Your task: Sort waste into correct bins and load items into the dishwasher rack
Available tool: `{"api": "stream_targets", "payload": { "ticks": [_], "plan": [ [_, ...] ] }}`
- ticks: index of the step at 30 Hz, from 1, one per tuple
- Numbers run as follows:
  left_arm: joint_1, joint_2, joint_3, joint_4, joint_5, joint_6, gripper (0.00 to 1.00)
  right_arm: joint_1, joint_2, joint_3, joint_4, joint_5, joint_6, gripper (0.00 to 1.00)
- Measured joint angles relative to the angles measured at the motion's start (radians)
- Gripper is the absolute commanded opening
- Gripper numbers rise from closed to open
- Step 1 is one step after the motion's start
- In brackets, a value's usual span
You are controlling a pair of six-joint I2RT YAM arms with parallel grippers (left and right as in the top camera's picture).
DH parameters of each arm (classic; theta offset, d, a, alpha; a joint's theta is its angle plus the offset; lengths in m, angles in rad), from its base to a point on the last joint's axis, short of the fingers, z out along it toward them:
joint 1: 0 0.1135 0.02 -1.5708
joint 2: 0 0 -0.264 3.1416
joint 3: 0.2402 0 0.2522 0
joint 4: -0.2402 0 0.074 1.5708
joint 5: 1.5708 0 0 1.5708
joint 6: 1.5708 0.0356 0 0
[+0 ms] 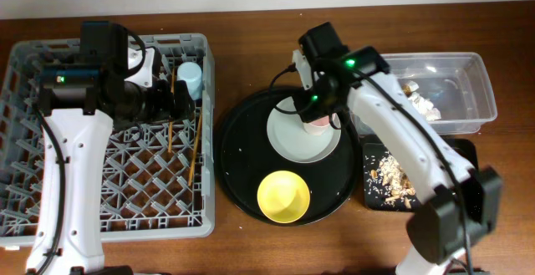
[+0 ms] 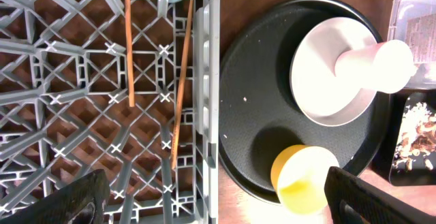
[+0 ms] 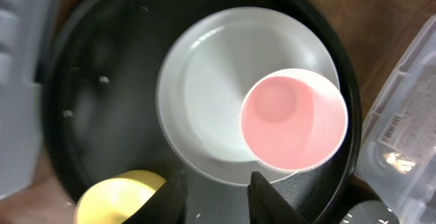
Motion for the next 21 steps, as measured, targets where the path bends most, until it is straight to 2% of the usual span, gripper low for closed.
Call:
{"api": "stream_targets", "payload": {
  "ticks": [1,3,4,11,13,15,16,18,21],
  "plan": [
    [0.000,0.000,0.000,-0.006,0.000,0.000,0.99,0.000,0.036,0.000,0.006,0.023,0.000,0.30],
    [0.000,0.000,0.000,-0.013,0.003,0.001,0.99,0.000,0.098,-0.002,0.012,0.053,0.000,0.21],
    [0.000,0.000,0.000,-0.014,0.003,0.001,0.99,0.000,0.111,-0.002,0.015,0.060,-0.003,0.20],
    [0.000,0.000,0.000,-0.015,0.003,0.003,0.99,0.000,0.147,-0.032,0.050,0.067,-0.007,0.21],
    [0.000,0.000,0.000,-0.016,0.003,0.003,0.99,0.000,0.148,-0.075,0.104,0.063,-0.007,0.19],
    [0.000,0.000,0.000,-0.016,0.003,0.003,0.99,0.000,0.153,-0.126,0.145,0.063,-0.008,0.04],
    [0.000,0.000,0.000,-0.016,0.003,0.003,0.99,0.000,0.153,-0.131,0.145,0.061,-0.006,0.04],
    [0.000,0.000,0.000,-0.016,0.003,0.003,0.99,0.000,0.153,-0.100,0.086,0.060,-0.006,0.04],
    [0.000,0.000,0.000,-0.017,0.007,0.003,0.97,0.000,0.121,0.143,-0.065,0.029,-0.008,0.04]
  ]
}}
